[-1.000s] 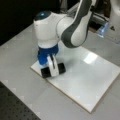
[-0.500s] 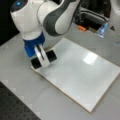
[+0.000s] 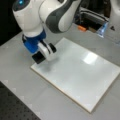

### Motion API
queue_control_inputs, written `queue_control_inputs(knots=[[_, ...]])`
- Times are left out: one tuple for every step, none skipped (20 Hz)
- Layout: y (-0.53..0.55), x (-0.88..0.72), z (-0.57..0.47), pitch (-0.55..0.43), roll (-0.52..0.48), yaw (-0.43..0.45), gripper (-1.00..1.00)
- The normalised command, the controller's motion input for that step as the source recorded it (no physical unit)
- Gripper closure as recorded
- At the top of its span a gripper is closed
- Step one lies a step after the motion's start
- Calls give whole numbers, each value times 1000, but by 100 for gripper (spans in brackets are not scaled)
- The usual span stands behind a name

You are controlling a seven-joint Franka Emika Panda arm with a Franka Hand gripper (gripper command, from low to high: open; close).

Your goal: Erasing curve lines

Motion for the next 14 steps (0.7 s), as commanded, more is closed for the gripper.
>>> queue_control_inputs(knots=[[-218,-847,6,-140,-49,329,100],[-213,-827,-6,-149,-40,323,100],[-178,-748,-25,-153,-43,301,100],[-169,-702,-45,-160,-39,292,100],[-177,-673,-56,-164,-36,282,100],[-190,-629,-77,-173,-36,276,100],[-216,-581,-90,-174,-38,276,100],[-264,-545,-92,-173,-39,284,100],[-307,-486,-100,-169,-31,310,100],[-351,-419,-102,-168,-34,319,100],[-350,-355,-100,-166,-41,304,100],[-356,-282,-98,-174,-60,306,100],[-329,-186,-86,-177,-79,302,100],[-313,-141,-77,-171,-86,284,100]])
